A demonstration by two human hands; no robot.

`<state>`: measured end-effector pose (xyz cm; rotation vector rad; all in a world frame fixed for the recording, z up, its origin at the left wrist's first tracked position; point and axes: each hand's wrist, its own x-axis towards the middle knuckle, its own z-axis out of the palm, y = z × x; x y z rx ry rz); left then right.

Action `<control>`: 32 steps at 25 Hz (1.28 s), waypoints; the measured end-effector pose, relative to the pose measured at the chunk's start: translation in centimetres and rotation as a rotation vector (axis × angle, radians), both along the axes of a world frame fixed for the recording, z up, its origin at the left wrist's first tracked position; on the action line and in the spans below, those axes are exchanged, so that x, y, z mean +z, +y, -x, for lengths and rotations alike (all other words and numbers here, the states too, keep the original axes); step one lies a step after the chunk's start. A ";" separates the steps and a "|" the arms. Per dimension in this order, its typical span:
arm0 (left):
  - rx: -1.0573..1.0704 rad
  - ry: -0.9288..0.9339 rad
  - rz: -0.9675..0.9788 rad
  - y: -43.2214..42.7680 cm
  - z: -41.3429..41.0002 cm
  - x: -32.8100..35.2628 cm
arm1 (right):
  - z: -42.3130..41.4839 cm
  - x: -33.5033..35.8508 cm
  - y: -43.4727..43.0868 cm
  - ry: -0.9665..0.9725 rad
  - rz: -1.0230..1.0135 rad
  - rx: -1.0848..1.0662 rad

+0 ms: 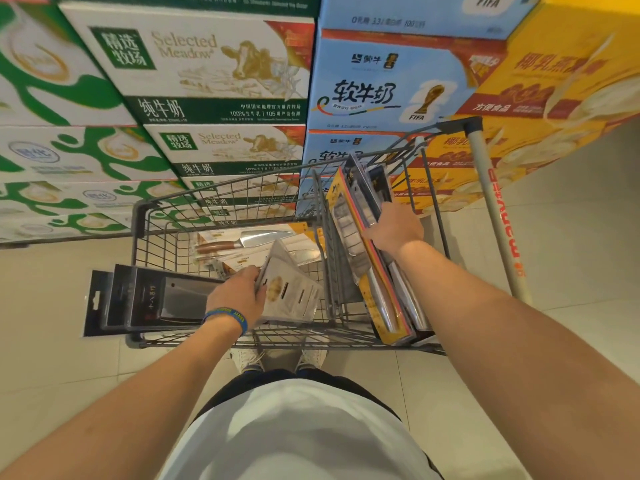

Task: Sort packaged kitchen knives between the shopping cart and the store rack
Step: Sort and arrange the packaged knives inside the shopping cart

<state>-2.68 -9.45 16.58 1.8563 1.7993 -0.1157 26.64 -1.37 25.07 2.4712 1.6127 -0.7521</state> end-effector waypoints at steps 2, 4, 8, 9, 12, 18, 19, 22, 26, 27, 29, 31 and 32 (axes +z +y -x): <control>0.026 -0.006 0.003 0.2 -0.2 0.1 | 0.2 -0.3 -0.6 0.041 -0.015 -0.018; 0.024 0.010 0.011 0.2 -0.5 0.1 | 0.4 -0.6 -0.8 0.064 -0.006 -0.025; 0.091 -0.038 -0.028 -0.4 -1.5 -0.1 | -0.1 -0.9 -0.6 0.057 0.018 0.036; 0.130 -0.100 -0.037 -0.5 -1.8 -0.3 | -0.3 -0.9 -0.6 0.063 0.021 0.042; 0.391 -0.370 -0.001 -0.3 -2.8 -0.4 | -1.0 -0.9 -0.5 0.086 0.016 0.015; 0.119 -0.362 -0.068 -0.5 -4.2 -0.2 | -1.5 -0.2 -1.6 0.048 -0.087 -0.002; 0.090 -0.320 -0.066 -0.2 -4.1 -0.2 | -1.4 -0.1 -1.7 0.048 -0.098 -0.002; 0.098 -0.271 -0.052 0.6 -3.7 -0.2 | -1.2 -0.2 -1.8 0.039 -0.084 -0.007; 0.188 -0.398 0.018 0.5 -3.1 0.0 | -1.6 -0.6 -0.6 0.128 0.040 0.003; 0.168 -0.419 0.030 0.5 -3.0 0.2 | -1.7 -0.8 -0.3 0.149 0.078 0.007; 0.139 -0.447 0.049 0.8 -3.1 0.3 | -1.8 -1.3 -0.2 0.181 0.141 -0.021; 0.221 -0.455 0.040 0.8 -3.2 0.4 | -1.7 -2.1 -0.6 0.181 0.154 -0.056; 0.278 -0.443 0.026 0.7 -3.2 0.3 | -1.5 -2.4 -0.8 0.158 0.140 -0.048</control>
